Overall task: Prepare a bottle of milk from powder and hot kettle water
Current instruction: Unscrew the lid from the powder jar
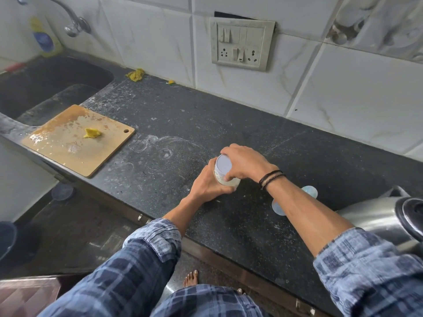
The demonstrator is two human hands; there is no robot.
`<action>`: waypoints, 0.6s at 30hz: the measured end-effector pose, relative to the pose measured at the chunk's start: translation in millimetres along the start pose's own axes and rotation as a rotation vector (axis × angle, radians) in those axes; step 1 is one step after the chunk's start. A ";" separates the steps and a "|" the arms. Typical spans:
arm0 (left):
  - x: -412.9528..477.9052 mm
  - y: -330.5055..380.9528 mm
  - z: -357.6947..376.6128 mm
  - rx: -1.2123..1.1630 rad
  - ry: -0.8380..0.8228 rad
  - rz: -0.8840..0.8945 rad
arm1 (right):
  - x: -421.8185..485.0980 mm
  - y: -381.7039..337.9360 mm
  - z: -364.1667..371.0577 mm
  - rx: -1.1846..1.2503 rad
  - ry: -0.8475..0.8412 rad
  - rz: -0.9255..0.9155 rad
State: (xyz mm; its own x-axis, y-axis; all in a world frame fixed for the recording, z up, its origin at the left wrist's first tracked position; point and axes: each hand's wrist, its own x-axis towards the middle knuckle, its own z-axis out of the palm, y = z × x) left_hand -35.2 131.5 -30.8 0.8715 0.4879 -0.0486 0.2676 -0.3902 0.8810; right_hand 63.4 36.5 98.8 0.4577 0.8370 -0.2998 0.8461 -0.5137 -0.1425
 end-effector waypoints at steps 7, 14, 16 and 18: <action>-3.3 1.2 -0.2 0.016 0.009 0.001 | 1.2 9.4 0.6 0.087 -0.134 -0.068; 0.6 0.6 0.6 0.011 -0.003 -0.008 | 6.0 4.0 4.5 0.070 0.037 -0.015; -0.9 0.5 0.6 0.010 0.006 -0.005 | 8.6 5.2 0.0 0.077 -0.061 -0.072; -2.5 0.5 0.8 0.022 0.002 0.012 | 8.6 6.4 -2.2 0.104 -0.151 -0.114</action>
State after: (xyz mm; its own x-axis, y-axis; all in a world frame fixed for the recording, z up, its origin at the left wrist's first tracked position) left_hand -37.0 129.5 -30.7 0.8738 0.4848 -0.0370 0.2659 -0.4128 0.8711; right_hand 73.3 40.8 97.3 0.3074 0.8572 -0.4132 0.8536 -0.4403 -0.2784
